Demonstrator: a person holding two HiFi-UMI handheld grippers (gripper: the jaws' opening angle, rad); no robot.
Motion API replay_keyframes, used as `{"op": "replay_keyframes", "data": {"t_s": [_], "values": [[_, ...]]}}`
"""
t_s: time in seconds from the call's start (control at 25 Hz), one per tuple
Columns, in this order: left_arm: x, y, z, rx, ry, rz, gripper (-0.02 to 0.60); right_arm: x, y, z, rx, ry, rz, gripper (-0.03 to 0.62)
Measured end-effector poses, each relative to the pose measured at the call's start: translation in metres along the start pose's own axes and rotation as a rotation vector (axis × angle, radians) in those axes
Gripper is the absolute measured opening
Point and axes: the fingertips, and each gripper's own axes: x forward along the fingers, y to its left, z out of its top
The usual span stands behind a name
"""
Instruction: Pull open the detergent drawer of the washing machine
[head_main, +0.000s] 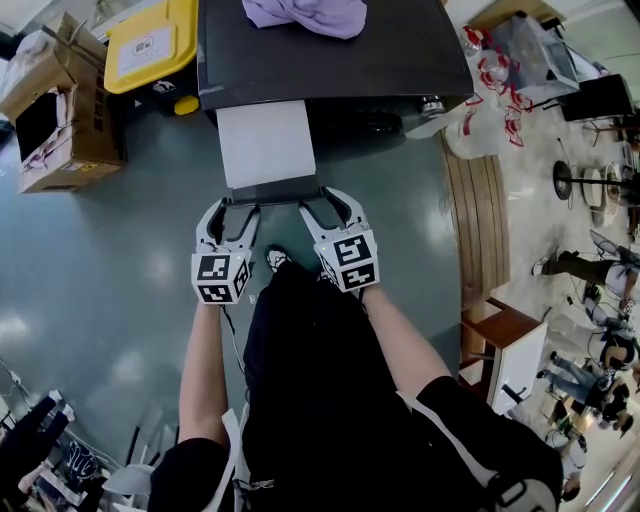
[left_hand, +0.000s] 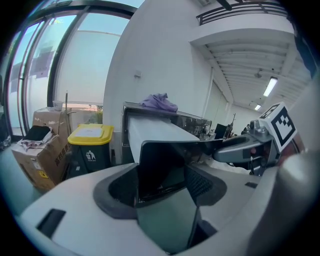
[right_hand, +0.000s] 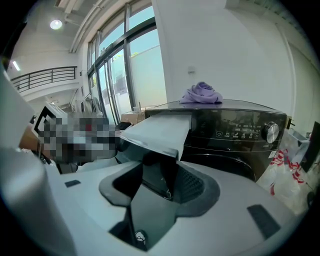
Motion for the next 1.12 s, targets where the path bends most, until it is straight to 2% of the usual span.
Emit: {"op": "replay_keyframes", "data": {"t_s": [0.32, 1.12], "values": [[-0.01, -0.004, 0.005, -0.019, -0.023, 0.021, 0.273, -0.01, 0.003, 0.006, 0.002, -0.025, -0.008, 0.209], [-0.027, -0.02, -0.011, -0.023, -0.004, 0.041, 0.273, -0.029, 0.012, -0.011, 0.014, -0.018, -0.003, 0.209]]}}
